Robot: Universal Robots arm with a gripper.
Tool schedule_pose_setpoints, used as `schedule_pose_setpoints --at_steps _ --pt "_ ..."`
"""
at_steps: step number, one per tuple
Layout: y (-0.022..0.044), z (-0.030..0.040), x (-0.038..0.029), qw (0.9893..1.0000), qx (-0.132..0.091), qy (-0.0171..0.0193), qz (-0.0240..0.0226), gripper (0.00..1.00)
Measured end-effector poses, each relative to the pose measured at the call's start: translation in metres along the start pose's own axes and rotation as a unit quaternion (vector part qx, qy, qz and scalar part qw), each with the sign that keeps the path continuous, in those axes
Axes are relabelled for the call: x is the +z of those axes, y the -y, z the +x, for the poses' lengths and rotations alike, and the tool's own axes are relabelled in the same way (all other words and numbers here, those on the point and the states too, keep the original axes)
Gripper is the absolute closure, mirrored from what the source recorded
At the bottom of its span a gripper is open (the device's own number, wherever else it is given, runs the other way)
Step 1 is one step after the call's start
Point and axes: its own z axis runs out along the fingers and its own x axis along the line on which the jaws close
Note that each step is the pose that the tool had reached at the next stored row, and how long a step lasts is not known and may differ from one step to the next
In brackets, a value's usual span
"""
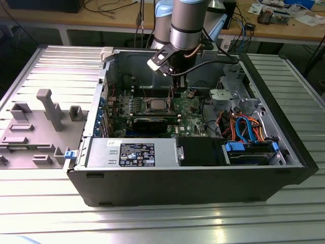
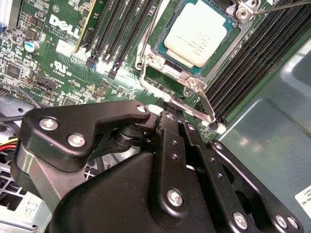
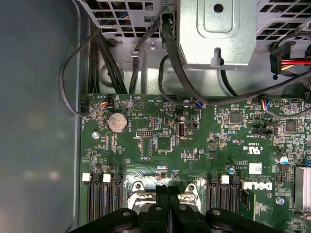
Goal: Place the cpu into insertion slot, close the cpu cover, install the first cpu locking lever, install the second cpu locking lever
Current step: 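Close the cpu cover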
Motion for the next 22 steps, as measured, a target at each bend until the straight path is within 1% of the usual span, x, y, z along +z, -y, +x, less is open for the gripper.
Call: schedule_pose_setpoints --at_steps 22 --pt "0.0057 0.0001 0.0003 1.0000 0.000 0.0000 0.0000 0.89"
